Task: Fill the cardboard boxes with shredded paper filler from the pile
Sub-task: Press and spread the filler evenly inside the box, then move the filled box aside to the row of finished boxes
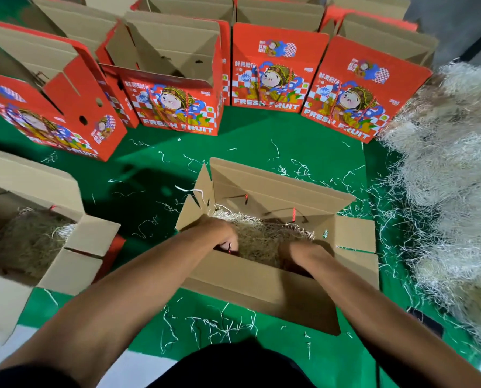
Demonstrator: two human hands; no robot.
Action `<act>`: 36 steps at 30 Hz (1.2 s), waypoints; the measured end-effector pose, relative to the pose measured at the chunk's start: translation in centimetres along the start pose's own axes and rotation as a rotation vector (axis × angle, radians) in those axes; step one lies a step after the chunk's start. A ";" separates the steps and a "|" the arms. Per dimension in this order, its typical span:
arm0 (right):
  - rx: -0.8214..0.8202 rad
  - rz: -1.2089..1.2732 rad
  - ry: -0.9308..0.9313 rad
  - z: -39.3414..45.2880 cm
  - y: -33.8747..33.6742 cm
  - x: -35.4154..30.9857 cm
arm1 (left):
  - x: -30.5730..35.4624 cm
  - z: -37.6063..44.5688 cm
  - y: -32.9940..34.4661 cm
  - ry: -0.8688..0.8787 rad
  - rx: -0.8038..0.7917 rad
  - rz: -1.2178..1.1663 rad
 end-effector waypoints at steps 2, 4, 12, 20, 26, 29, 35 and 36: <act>0.122 0.013 -0.050 -1.1 -1.5 -0.4 | -0.2 -0.7 -1.1 0.014 0.078 -0.075; 0.267 0.027 -0.139 -3.5 -4.4 -1.0 | 0.7 -2.6 -3.1 0.109 0.173 -0.199; 0.578 0.458 -0.468 -12.8 -19.0 0.6 | 3.0 -14.8 -17.0 0.426 0.812 -0.492; 0.486 0.371 -0.272 -7.7 -20.9 4.6 | -0.9 -12.8 -20.1 0.240 0.706 -0.448; -0.124 0.439 -0.143 -4.3 -14.9 6.6 | -3.8 -8.6 -13.3 0.003 -0.170 -0.535; -0.309 0.594 -0.167 -3.2 -13.4 6.0 | -4.2 -7.1 -13.6 -0.009 -0.198 -0.545; -0.349 0.719 -0.197 -1.3 -12.9 4.9 | -3.5 -3.9 -14.4 -0.023 -0.157 -0.547; -0.359 0.733 -0.203 -1.1 -12.8 4.8 | -3.1 -3.6 -14.2 -0.024 -0.195 -0.549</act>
Point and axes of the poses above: each hand's wrist, its own z-axis towards the middle knuckle, its own y-axis out of the palm, x = y × z, the point moved 9 cm from there along z, towards the middle knuckle, and after that the axes turned 2 degrees about z, right-handed, at the moved point
